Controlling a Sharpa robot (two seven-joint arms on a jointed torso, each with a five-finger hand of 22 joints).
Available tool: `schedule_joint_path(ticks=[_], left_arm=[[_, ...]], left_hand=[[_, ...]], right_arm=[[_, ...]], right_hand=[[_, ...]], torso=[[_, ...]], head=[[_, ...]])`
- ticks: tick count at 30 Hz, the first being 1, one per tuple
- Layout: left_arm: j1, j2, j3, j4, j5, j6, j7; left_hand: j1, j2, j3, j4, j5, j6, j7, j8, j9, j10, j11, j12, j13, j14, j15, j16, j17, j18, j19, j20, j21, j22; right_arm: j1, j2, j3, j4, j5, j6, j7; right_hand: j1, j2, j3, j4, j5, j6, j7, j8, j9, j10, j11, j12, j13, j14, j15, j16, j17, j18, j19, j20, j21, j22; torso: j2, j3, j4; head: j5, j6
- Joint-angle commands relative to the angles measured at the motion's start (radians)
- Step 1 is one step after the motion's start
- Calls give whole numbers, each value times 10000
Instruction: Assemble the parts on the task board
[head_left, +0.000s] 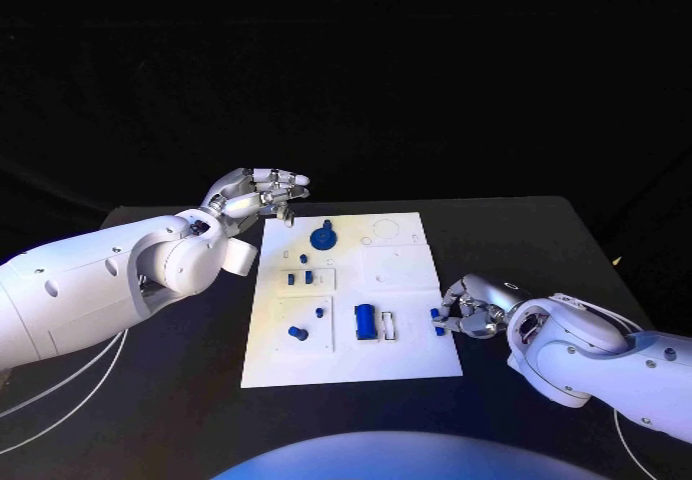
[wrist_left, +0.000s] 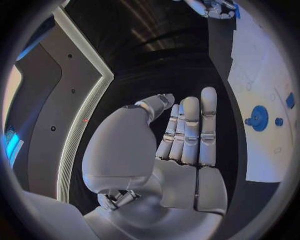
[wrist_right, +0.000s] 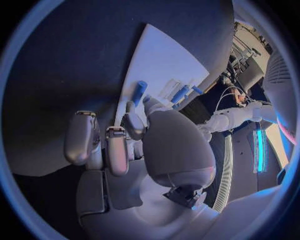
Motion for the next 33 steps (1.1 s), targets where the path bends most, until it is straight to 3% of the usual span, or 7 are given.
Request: schedule_joint_path(ticks=[1,13,22,25,30,33], left_arm=[[0,8,5,16,48,149,44],[0,-15,5,30,48,145,30],[0,-22,5,30,48,147,19],[0,-21,5,28,48,146,17],[0,-19,5,28,48,146,10],[0,-18,5,29,48,146,8]], left_hand=[[-39,41,-25,18,62,-54,1,45,-9,-89,-9,44,-15,-66,20,54,-11,150,35,68,-67,-9],[-25,65,-6,17,68,-57,-2,58,-9,-95,-12,55,-17,-67,18,59,-15,151,37,67,-67,-9],[-25,65,-6,17,68,-57,-2,58,-9,-95,-12,55,-17,-67,18,59,-15,151,37,67,-67,-9],[-25,65,-6,17,68,-57,-2,58,-9,-95,-12,55,-17,-67,18,59,-15,151,37,67,-67,-9],[-18,73,4,15,70,-62,-1,68,-10,-102,-13,63,-19,-69,17,61,-18,152,38,66,-67,-9],[-18,73,4,15,70,-62,-1,68,-10,-102,-13,63,-19,-69,17,61,-18,152,38,66,-67,-9]], right_arm=[[-55,72,-2,-30,-222,249,-115],[-213,345,-11,-279,-795,821,-544],[-299,551,-26,-469,-1470,1030,-887],[-308,599,-28,-480,-1628,1043,-919],[-316,684,-38,-444,-1879,1267,-970],[-320,719,-46,-417,-1977,1368,-995]], right_hand=[[-69,-7,-27,30,-58,62,5,-63,-11,15,53,-54,-7,614,72,-34,162,-122,26,34,1,1477],[-252,-148,-120,2,-95,127,-4,-69,-8,-1,54,-81,-24,606,78,-48,129,-112,11,44,-59,1470],[260,-203,120,-143,-133,192,-63,-66,15,23,-3,-24,29,591,32,-79,53,-108,8,15,-91,1480],[738,-205,425,-350,-163,211,-95,-89,10,27,-38,4,59,593,-1,-81,60,-108,11,-13,-99,1491],[1013,-476,682,-521,-354,232,-79,-140,-15,-20,-30,-50,32,587,3,-97,32,-108,5,-21,-135,1498],[1294,-610,1088,-696,-23,300,-81,-186,-51,-49,-35,-81,21,586,-2,-103,34,-106,4,-27,-159,1509]], torso=[[1,-2,-9],[-5,1,-11],[-8,-3,-12],[-7,-3,-3],[-9,-4,-7],[-8,-5,-8]], head=[[11,-11],[21,-39],[-1,-56],[-17,-45],[-17,-52],[-15,-51]])
